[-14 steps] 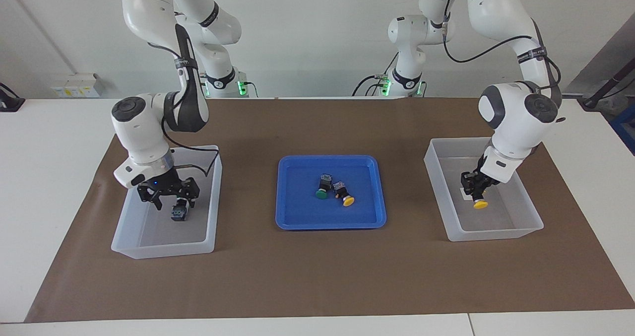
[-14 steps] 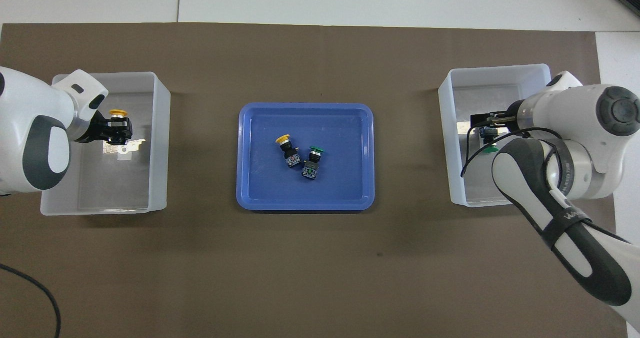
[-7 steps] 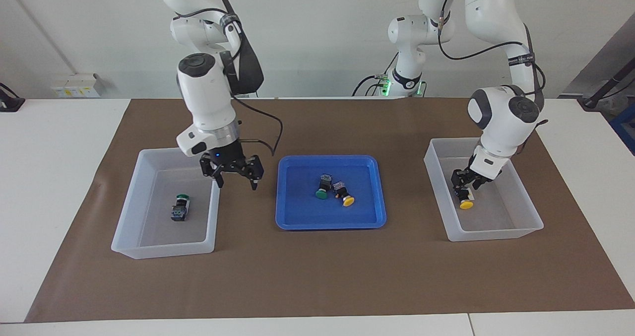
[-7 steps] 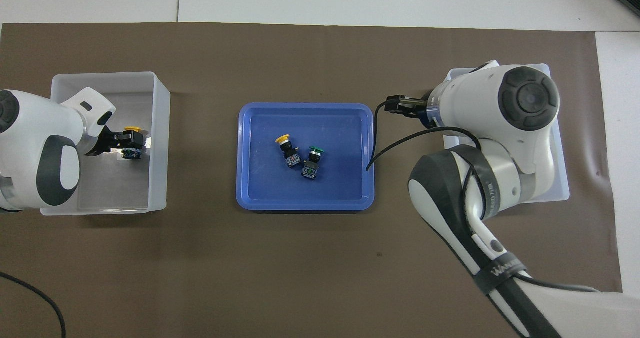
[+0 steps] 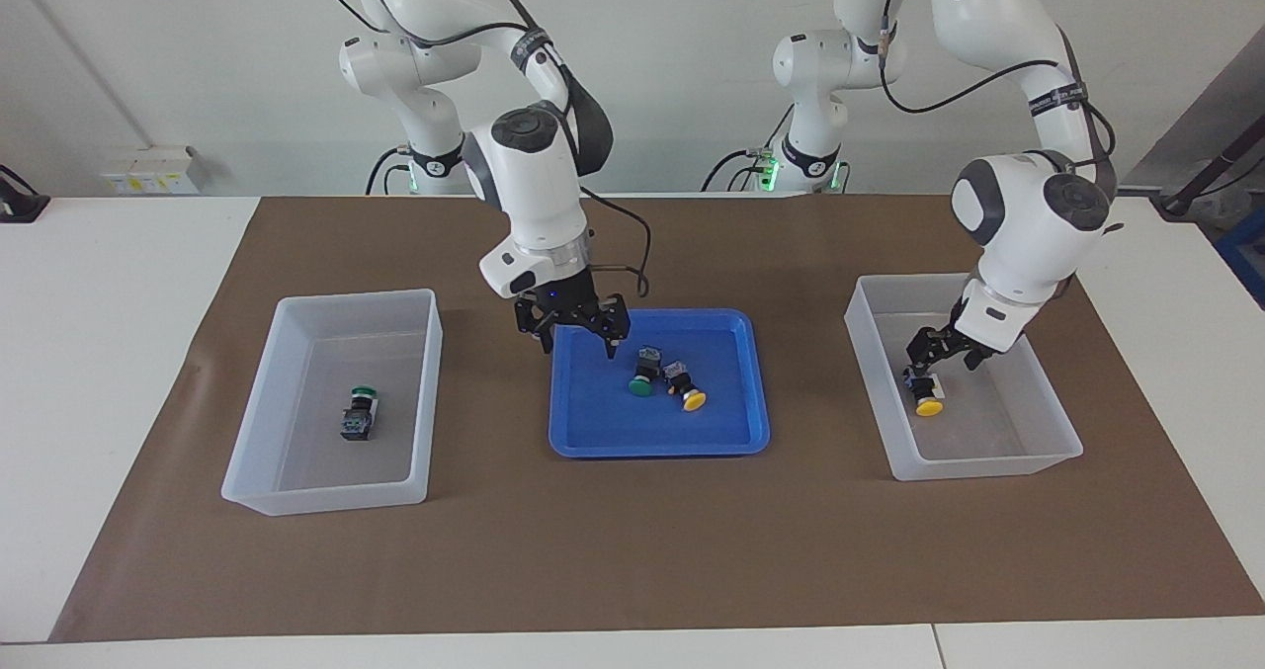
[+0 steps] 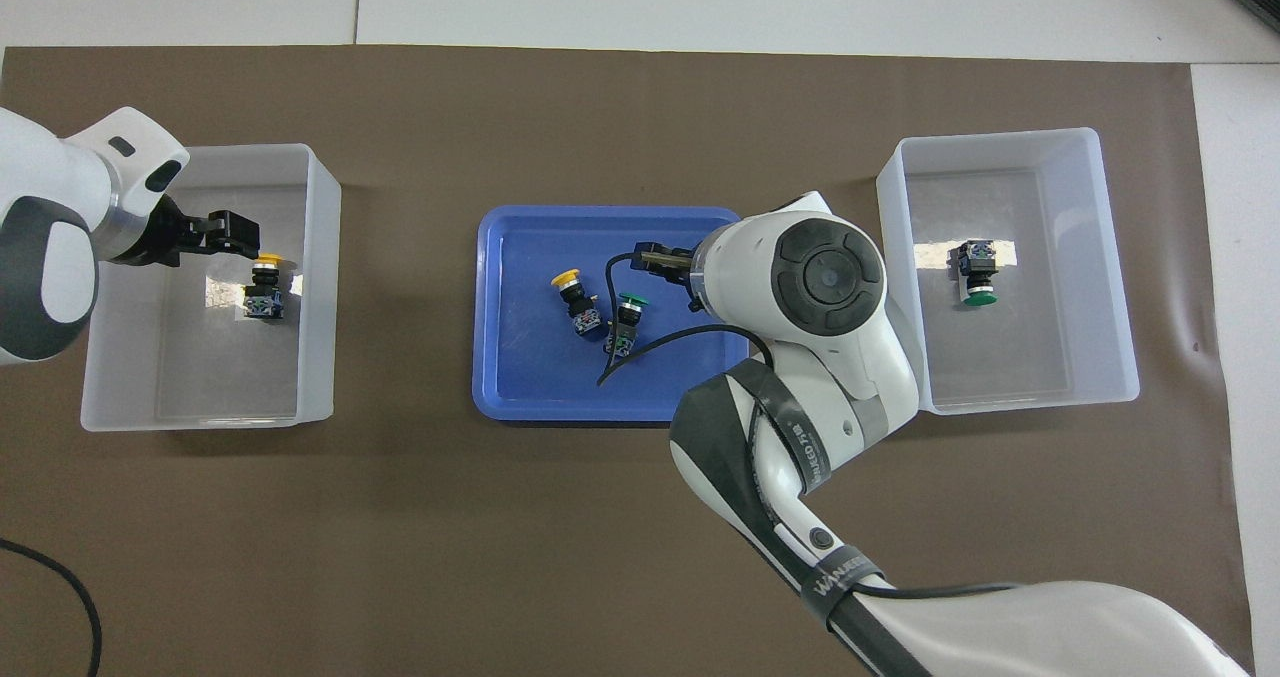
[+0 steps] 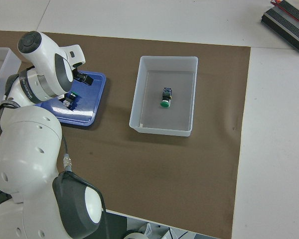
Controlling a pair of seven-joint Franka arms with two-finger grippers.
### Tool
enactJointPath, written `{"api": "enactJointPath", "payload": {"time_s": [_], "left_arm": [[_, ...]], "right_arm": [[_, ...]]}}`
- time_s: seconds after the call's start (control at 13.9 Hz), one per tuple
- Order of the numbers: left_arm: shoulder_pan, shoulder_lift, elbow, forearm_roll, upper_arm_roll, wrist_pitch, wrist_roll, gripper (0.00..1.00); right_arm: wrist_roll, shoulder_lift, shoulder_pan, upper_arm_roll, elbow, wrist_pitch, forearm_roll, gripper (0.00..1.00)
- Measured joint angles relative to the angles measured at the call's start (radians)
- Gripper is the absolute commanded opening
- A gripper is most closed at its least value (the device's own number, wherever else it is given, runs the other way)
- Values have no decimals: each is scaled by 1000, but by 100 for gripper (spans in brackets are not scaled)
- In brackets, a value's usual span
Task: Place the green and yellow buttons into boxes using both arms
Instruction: 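Move the right gripper back over the tray toward a green button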
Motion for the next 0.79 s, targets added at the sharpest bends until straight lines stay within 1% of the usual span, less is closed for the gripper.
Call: {"api": "enactJointPath", "payload": {"time_s": [0.14,0.43,0.58,0.79], "left_arm": [[0,6,50,-3,0,-33,0,89],[-10,22,81,-22,-13,-39,-73,89],[-46,25,92,-22,-17,-40,-135,89],[-97,27,92,-22,-19,-41,-203,89]], "right_arm": [[40,39,33,0,0,42,0,100],[115,114,110,-1,1,69,-18,100],[142,131,119,-3,1,69,-50,100],[224,135,118,-9,1,70,-58,100]]}}
